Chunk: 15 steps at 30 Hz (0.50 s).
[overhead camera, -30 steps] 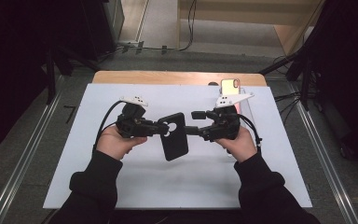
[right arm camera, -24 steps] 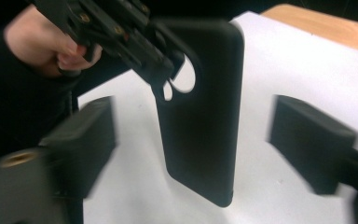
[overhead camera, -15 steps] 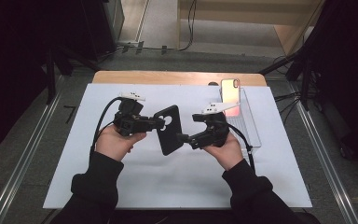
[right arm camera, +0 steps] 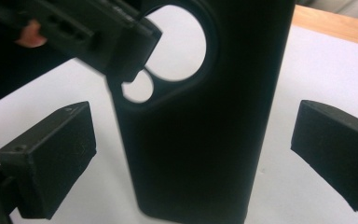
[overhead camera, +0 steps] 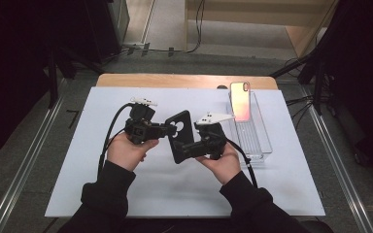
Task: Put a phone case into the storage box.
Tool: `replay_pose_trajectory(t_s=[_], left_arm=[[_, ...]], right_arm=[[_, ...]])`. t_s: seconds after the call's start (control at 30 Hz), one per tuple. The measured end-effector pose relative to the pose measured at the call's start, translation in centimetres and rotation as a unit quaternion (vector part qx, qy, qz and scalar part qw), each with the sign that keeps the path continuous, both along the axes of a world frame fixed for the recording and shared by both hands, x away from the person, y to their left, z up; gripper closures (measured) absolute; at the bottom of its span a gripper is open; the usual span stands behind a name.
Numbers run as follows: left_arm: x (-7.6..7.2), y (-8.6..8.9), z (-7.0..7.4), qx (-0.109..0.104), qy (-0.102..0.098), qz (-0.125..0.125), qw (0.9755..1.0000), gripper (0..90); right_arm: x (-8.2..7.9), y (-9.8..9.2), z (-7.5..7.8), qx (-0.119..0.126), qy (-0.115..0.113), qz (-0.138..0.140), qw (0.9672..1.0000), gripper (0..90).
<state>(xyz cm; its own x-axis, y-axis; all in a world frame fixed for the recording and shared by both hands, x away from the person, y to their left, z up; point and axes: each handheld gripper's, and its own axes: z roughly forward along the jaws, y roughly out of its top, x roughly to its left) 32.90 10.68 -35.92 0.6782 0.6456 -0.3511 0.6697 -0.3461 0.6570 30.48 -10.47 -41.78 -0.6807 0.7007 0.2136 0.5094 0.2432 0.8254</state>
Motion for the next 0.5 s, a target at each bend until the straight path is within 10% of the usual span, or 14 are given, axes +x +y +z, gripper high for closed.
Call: replay_pose_trajectory(t_s=[0.5], left_arm=[[-0.5,-1.3,-0.2,-0.008,0.002,-0.006,1.0,75.9]], right_arm=[[-0.2,1.0,-0.6,-0.009,-0.015,-0.036,0.9992,11.7]])
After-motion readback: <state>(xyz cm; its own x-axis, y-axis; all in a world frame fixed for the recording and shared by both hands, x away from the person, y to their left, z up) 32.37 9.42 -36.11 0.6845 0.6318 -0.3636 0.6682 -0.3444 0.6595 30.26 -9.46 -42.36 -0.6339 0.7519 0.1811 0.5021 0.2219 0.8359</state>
